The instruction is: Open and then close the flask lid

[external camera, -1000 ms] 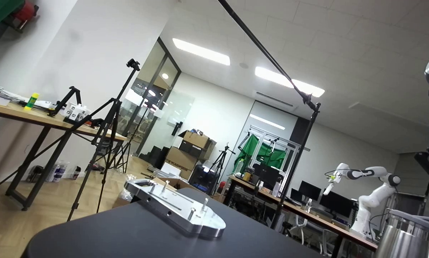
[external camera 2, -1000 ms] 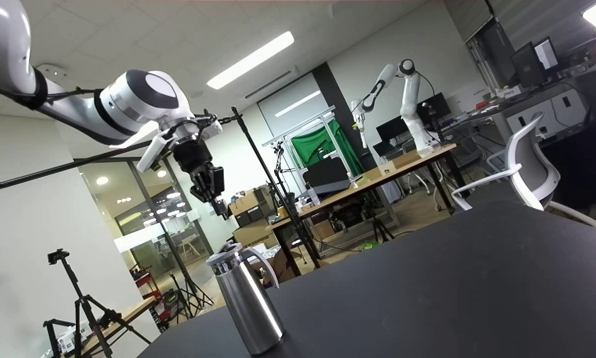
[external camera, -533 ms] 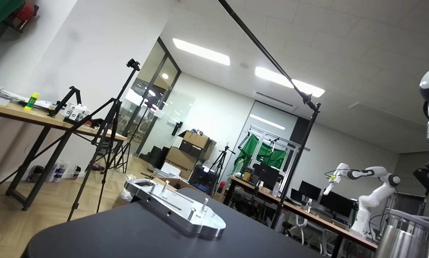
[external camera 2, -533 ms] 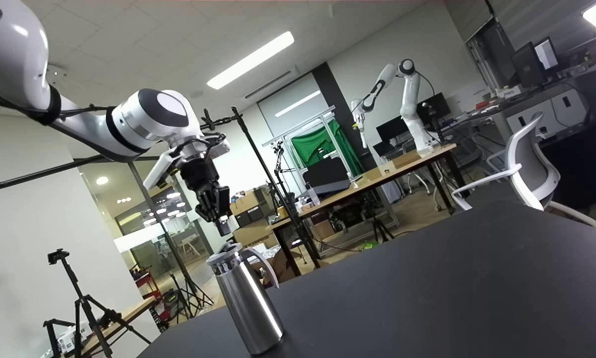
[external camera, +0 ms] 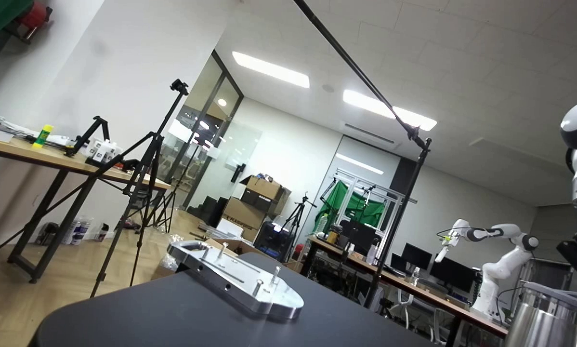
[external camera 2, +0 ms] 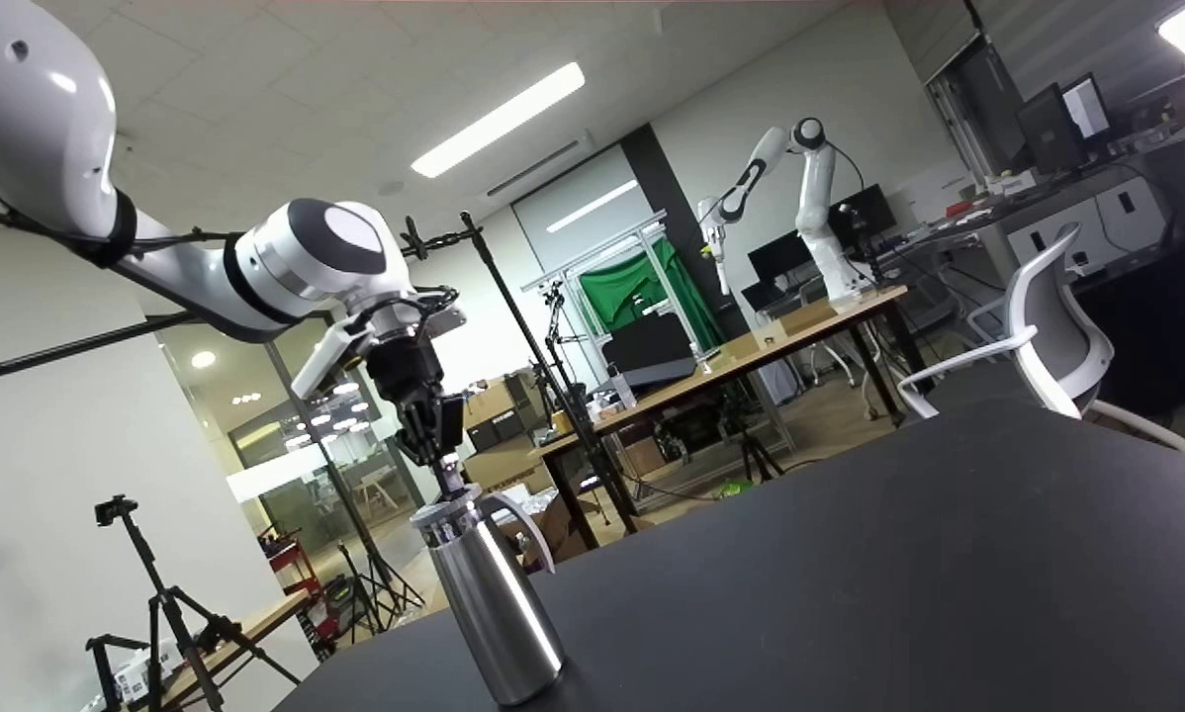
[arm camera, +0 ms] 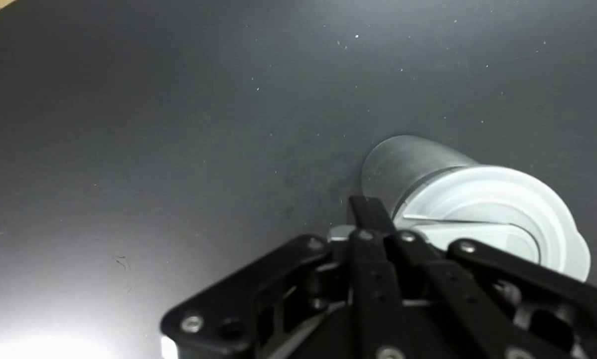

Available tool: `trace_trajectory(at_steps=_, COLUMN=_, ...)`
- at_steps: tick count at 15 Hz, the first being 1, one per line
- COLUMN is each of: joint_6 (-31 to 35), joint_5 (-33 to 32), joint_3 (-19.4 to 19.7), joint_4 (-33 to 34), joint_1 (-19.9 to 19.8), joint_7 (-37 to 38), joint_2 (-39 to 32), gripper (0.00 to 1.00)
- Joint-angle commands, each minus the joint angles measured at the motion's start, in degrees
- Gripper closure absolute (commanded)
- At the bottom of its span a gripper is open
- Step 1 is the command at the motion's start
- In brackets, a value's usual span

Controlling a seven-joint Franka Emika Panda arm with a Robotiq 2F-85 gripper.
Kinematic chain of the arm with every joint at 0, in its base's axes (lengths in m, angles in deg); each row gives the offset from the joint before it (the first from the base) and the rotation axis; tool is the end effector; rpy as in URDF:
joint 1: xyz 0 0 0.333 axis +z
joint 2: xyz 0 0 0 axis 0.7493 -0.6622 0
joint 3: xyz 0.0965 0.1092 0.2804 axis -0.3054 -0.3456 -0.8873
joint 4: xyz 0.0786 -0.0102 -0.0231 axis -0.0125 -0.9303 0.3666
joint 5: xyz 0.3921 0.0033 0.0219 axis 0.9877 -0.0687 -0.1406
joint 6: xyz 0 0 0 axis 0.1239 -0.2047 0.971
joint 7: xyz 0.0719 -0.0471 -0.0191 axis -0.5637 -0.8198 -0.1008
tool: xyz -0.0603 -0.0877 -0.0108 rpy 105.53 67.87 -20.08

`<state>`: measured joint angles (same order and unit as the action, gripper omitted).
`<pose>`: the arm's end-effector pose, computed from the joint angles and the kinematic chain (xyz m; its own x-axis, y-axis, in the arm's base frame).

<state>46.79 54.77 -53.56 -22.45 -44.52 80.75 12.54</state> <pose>0.6022 0.0483 0.3843 0.9310 -0.3288 -0.1588 -0.3150 -0.9431 0.1062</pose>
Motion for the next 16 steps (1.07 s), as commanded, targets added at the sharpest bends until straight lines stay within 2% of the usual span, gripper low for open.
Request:
trace_trajectory(at_steps=1, joint_6=-0.3, joint_5=0.5, joint_3=0.5, joint_4=-0.4, joint_1=0.4, joint_7=1.1, joint_2=0.4, gripper=1.0)
trace_trajectory(at_steps=10, joint_6=-7.4, joint_5=-0.6, joint_3=0.1, joint_4=3.6, joint_1=0.9, joint_7=1.8, joint_2=3.2, gripper=1.0)
trace_trajectory(at_steps=16, joint_6=2.5, joint_5=-1.9, joint_3=0.1, joint_4=2.4, joint_1=1.3, joint_7=2.2, joint_2=3.0, gripper=1.0)
